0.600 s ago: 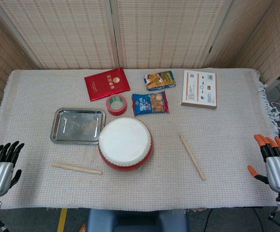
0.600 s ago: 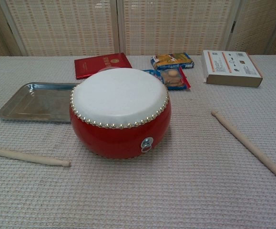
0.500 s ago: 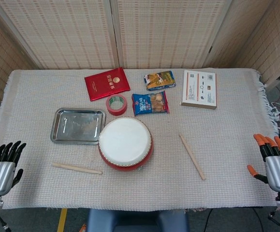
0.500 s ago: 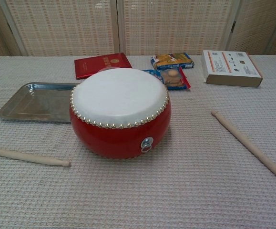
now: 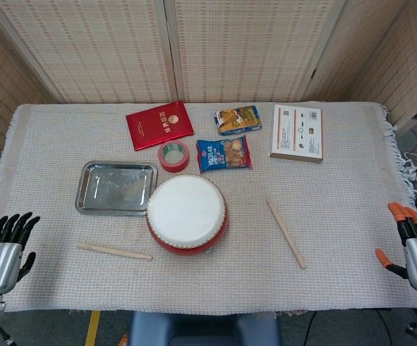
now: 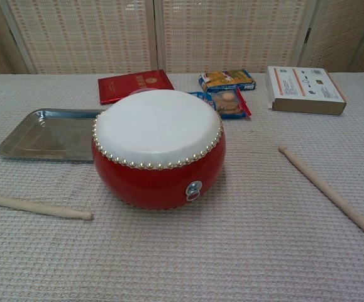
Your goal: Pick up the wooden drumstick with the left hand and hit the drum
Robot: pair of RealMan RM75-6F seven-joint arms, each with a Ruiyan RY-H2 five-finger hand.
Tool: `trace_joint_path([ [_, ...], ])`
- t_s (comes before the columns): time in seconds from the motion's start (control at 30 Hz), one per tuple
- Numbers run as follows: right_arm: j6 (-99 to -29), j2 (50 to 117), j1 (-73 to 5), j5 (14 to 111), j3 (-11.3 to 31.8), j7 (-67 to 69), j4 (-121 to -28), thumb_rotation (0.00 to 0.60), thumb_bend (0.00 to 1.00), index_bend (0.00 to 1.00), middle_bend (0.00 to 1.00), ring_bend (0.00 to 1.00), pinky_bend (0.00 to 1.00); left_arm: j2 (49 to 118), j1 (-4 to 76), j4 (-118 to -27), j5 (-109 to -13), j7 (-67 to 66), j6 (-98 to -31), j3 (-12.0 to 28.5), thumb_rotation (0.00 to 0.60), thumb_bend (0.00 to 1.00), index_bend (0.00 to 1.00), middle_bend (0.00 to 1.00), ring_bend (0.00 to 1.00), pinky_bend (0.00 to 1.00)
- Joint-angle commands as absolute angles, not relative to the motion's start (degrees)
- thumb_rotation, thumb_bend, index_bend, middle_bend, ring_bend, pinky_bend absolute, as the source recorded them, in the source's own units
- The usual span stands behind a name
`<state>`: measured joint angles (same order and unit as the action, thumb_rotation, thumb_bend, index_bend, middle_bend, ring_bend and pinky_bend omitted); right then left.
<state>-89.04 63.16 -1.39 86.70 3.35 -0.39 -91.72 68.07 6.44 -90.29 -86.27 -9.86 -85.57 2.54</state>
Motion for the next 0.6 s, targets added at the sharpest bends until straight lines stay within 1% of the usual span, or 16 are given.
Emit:
trace_joint_path([
  [0.03,-89.6,63.0,-1.1,87.2,3.2,0.0,-91.5,0.6,0.24,0.0,0.08,0.0,0.0,67.9,7.1,-90.3,-87.4,-8.4,-84.7,2.1,0.6,0.34,0.19,0.1,0.07,0.06],
  [0.13,-90.1,63.0,-1.0,87.8,3.2,0.4,-91.3,0.6,0.24,0.0,0.08,0.0,0.0,67.8,8.4,-89.9,-88.5,-6.6,-82.9,1.8,0.6,0.37,0.25,0.12,0.09,0.08],
  [0.23,-90.2,62.9,-0.9,88.2,3.1,0.8,-91.2,0.6,0.24,0.0,0.08,0.0,0.0,68.4,9.9,-89.2,-89.5,-5.6,-81.2,1.8,0.6,0.41,0.3,0.16,0.11,0.09],
  [0.37,-90.4,62.9,-0.9,88.7,3.0,1.1,-91.0,0.6,0.24,0.0,0.08,0.0,0.0,69.5,12.3,-88.8,-89.7,-4.1,-77.8,1.9,0.6,0.43,0.38,0.22,0.14,0.1],
  [0.5,-90.6,62.9,-0.7,88.9,2.9,1.5,-90.9,0.6,0.24,0.0,0.08,0.0,0.0,71.0,14.8,-89.0,-90.0,-3.4,-73.3,1.2,0.6,0.43,0.41,0.22,0.14,0.11],
  [0.6,-90.9,63.1,-0.6,89.0,2.9,2.0,-90.6,0.6,0.24,0.0,0.08,0.0,0.0,71.5,16.6,-90.4,-89.3,-6.2,-68.9,0.2,0.6,0.41,0.41,0.21,0.14,0.1],
])
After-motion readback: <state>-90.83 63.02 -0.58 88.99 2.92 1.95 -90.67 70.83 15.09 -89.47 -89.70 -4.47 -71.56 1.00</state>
